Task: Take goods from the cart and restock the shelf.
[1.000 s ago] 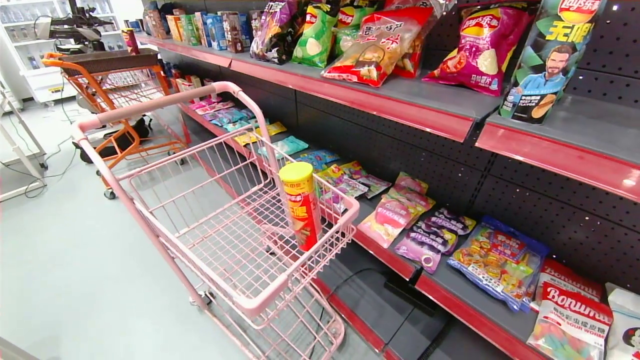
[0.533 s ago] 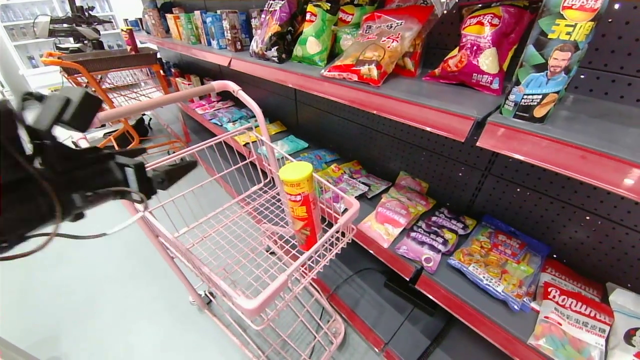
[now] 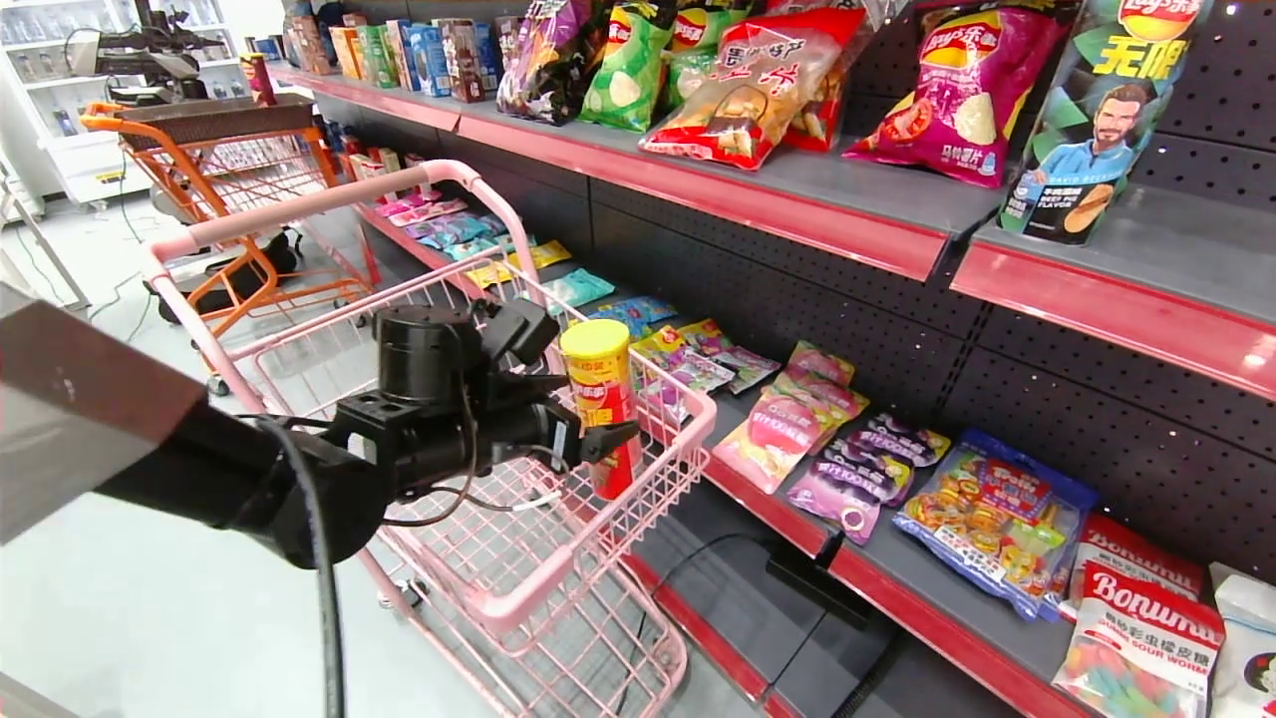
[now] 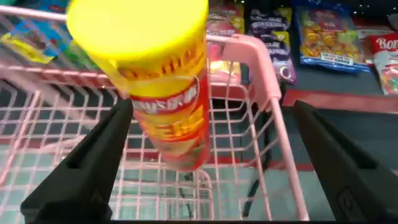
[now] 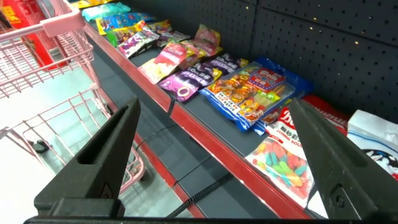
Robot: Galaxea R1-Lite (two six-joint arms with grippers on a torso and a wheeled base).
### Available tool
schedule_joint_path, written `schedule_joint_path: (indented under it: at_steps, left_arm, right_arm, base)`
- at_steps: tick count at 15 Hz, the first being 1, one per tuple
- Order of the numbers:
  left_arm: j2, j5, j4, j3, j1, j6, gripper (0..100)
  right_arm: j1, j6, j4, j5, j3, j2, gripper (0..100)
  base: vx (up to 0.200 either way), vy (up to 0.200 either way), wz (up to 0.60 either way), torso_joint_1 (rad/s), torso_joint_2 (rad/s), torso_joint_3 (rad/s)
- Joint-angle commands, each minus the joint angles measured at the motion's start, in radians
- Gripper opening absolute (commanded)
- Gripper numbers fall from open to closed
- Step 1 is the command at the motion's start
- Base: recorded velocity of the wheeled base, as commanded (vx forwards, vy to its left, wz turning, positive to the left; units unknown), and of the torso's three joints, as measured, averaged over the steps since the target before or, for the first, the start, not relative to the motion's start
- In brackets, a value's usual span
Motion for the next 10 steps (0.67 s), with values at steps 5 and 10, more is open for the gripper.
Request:
schedule_joint_path:
  at_steps: [5, 10]
  left_arm:
    - [0.127, 0.011, -0.004, -0.079, -0.012, 0.003, 100]
    - [0.045, 0.026, -0.002, 0.013, 0.01, 0.0, 100]
  right_arm:
    - [0.002, -0.002, 0.0, 0.002, 0.0, 0.002, 100]
    - [0.002, 0.0, 0.0, 0.002, 0.0, 0.002, 100]
  base:
    - [0.0, 0.0, 0.0, 0.0, 0.0, 0.0]
    - [0.0, 0.0, 0.0, 0.0, 0.0, 0.0]
